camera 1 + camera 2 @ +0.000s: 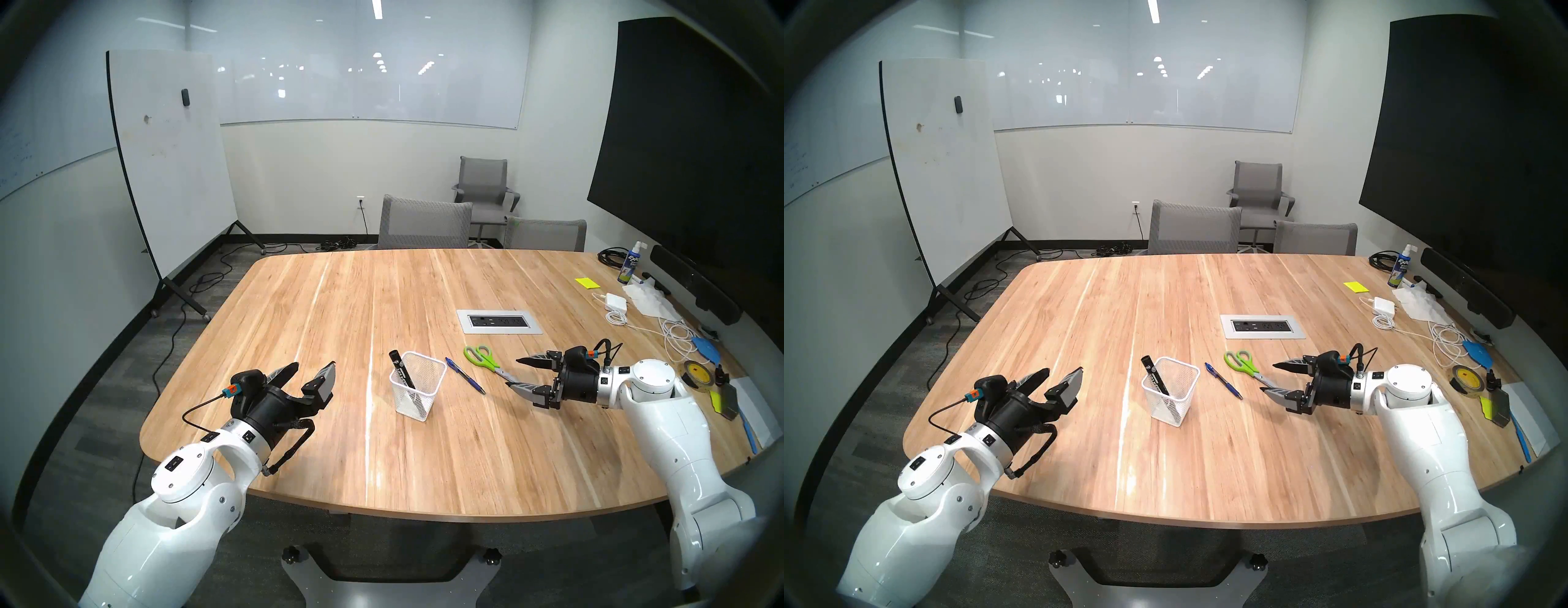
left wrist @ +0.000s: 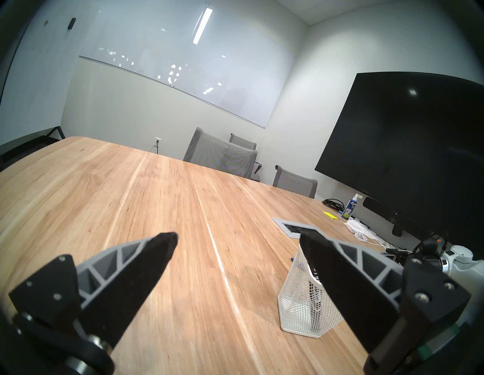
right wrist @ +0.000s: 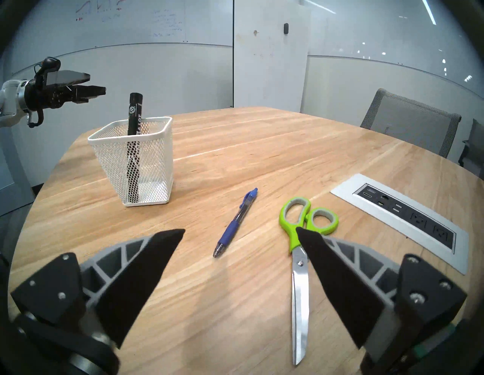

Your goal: Place the pen, the marker, and the scissors into the pen holder

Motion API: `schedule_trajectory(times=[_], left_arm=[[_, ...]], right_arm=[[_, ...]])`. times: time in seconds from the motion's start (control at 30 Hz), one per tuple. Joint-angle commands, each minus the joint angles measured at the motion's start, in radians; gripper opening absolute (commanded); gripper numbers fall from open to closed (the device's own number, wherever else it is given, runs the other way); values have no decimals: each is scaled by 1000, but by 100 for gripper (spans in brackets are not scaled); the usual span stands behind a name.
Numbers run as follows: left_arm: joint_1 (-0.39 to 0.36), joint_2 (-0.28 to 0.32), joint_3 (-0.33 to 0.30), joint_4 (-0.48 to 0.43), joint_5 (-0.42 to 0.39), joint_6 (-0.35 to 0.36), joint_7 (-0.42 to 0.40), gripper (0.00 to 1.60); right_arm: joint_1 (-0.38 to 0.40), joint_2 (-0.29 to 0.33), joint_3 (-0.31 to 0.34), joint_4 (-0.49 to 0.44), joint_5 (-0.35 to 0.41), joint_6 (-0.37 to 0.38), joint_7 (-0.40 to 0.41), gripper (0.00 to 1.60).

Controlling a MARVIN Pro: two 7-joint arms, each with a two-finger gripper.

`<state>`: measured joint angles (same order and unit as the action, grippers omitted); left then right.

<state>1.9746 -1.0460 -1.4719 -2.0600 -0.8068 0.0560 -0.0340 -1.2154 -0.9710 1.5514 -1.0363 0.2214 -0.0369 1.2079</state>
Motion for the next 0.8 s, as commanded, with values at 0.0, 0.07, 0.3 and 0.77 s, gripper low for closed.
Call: schedule_trajectory(times=[0.0,0.07,0.3,0.77], left_arm=[[1,0,-3,-23,-1,-1,0,160],[1,0,-3,-23,-1,-1,0,160],[1,0,-3,-22,-1,-1,-1,160],[0,-2,-4,-22,0,-1,-2,160]], right_arm=[[68,-9,-2,14,0,-10,-1,160],[77,-11,-5,26,-7,-12,-4,160],[119,-12,-20,74,-30,-18,-8,160],[216,-22,-60,194,-86,-42,-8,160]])
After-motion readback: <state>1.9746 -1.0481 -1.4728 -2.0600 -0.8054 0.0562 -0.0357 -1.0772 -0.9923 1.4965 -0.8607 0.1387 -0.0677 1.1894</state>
